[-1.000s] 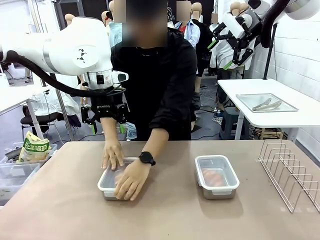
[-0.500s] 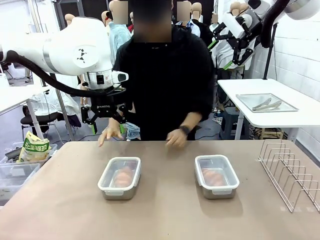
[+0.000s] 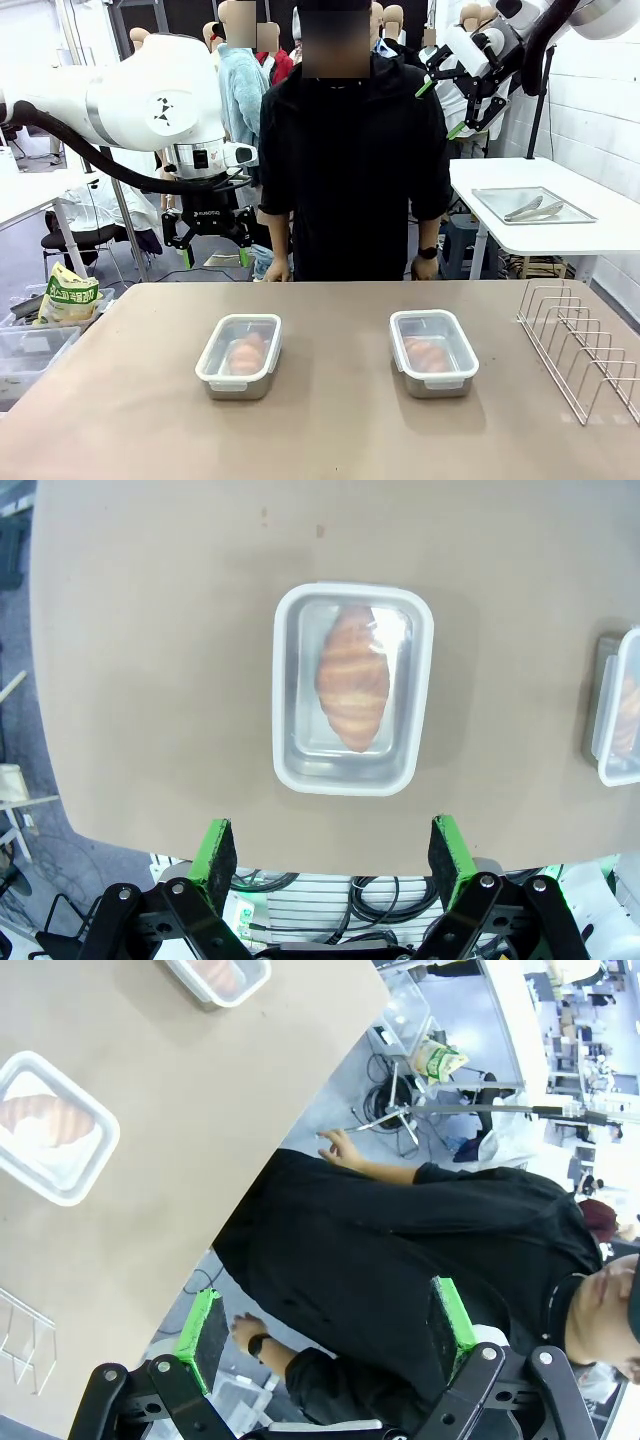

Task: Place the bread in airtight containers.
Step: Release when the human grabs the Airtight Container lid.

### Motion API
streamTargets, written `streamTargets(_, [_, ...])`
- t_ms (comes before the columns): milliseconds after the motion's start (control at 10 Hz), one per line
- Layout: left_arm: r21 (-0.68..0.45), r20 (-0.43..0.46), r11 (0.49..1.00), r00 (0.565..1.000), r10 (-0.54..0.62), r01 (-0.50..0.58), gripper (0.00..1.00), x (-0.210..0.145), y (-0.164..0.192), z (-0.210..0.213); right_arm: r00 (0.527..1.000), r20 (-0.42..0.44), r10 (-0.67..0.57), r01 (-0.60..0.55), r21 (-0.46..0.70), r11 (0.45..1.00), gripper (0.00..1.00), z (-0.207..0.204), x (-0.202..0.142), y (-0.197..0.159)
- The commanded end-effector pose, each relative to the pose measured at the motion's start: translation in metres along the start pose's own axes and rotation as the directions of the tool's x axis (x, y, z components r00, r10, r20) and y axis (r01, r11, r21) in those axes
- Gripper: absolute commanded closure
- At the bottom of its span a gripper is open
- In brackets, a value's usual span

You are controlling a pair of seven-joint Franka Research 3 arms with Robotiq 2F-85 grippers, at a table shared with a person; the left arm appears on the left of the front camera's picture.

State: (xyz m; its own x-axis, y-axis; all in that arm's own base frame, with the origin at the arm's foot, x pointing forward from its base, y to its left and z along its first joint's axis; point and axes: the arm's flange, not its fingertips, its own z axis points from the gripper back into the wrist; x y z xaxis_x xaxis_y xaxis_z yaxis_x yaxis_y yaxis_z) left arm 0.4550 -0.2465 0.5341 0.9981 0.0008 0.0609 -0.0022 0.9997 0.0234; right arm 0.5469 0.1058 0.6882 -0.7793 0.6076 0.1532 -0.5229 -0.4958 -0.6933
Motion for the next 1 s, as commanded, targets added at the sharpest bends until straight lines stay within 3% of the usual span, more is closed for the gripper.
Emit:
streamTargets(0, [0.015,0.011,1.0,1.0,-0.003,0.003,0.0,0.0002,0.0016,0.0016,1.0,-0.001,-0.002,0.002,-0.001,1.0,0.0,-0.0004,-0.0004,0.0003])
streamTargets(900, [0.015,0.011,1.0,1.0,-0.003,0.003,0.0,0.0002,0.0016,0.0016,1.0,-0.001,-0.002,0.002,-0.001,1.0,0.0,-0.0004,-0.0004,0.0003])
